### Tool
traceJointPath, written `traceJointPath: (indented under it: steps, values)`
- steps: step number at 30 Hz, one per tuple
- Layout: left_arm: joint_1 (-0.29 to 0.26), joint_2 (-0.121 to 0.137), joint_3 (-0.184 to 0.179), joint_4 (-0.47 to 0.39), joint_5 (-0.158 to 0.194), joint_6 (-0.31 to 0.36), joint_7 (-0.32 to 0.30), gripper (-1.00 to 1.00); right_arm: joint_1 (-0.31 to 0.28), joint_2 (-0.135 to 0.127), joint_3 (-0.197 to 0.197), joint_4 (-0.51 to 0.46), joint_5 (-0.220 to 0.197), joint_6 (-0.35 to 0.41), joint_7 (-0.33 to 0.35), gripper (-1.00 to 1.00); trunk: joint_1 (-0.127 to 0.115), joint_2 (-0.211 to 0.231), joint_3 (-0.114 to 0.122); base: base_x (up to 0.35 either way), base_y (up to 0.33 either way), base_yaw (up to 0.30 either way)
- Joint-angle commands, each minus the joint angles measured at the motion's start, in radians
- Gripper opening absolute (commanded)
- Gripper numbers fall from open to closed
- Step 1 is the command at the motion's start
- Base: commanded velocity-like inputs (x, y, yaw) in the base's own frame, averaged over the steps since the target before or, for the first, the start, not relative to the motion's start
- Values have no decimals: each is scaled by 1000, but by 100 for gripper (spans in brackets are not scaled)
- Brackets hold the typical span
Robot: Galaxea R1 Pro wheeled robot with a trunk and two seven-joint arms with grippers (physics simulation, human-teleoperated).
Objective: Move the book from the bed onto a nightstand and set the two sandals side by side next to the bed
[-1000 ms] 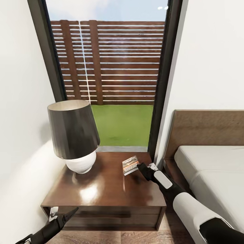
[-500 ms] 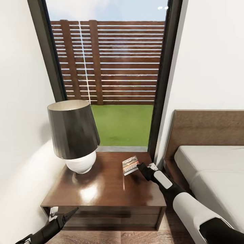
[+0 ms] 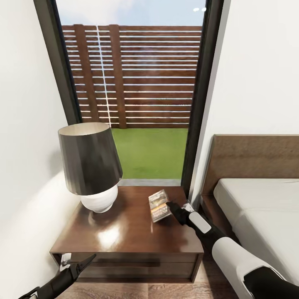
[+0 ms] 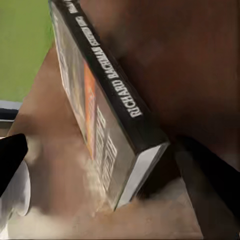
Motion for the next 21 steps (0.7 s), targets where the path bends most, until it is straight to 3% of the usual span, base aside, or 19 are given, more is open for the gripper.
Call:
traceJointPath:
  steps: [1,21]
  values:
    - [0,0,8,0,-6,9,-4,100,-1,-1,6,-2,-9,0,-8,100,0,0,-1,0,0,0]
    - [0,0,8,0,-6,9,-4,100,-1,-1,5,-16,-10,2,-1,100,0,0,-1,0,0,0]
